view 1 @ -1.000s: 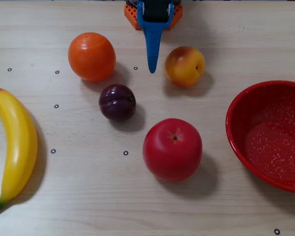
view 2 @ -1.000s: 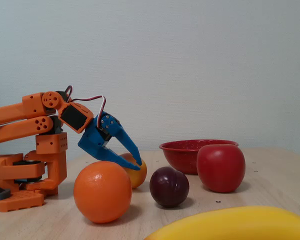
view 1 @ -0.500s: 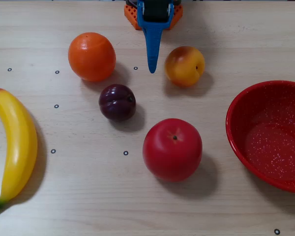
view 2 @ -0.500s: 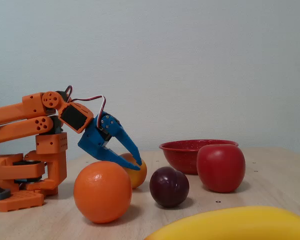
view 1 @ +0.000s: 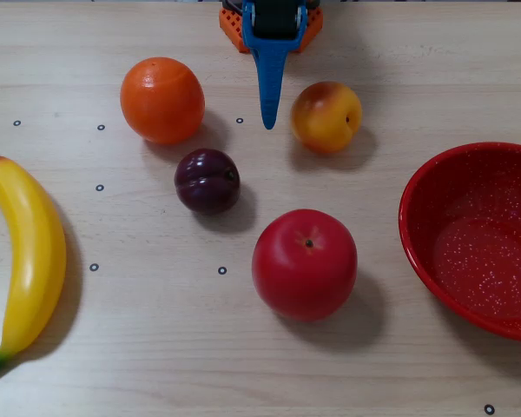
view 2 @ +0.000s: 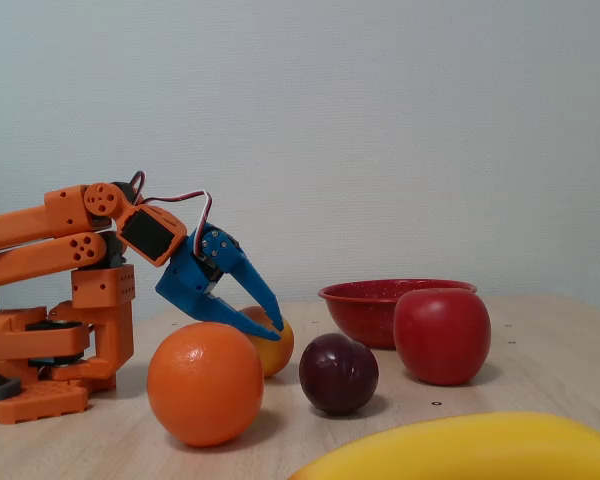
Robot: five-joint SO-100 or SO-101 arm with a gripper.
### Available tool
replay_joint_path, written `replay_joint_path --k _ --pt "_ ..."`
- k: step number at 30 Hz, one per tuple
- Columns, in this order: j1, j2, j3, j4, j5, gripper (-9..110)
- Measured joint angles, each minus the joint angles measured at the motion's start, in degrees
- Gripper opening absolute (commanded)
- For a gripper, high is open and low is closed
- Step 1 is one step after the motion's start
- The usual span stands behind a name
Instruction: Put plum in the red bowl.
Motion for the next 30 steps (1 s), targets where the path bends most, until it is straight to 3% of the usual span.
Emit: replay_joint_path --k 30 --pt "0.00 -4.39 -0.35 -2.02 -0.09 0"
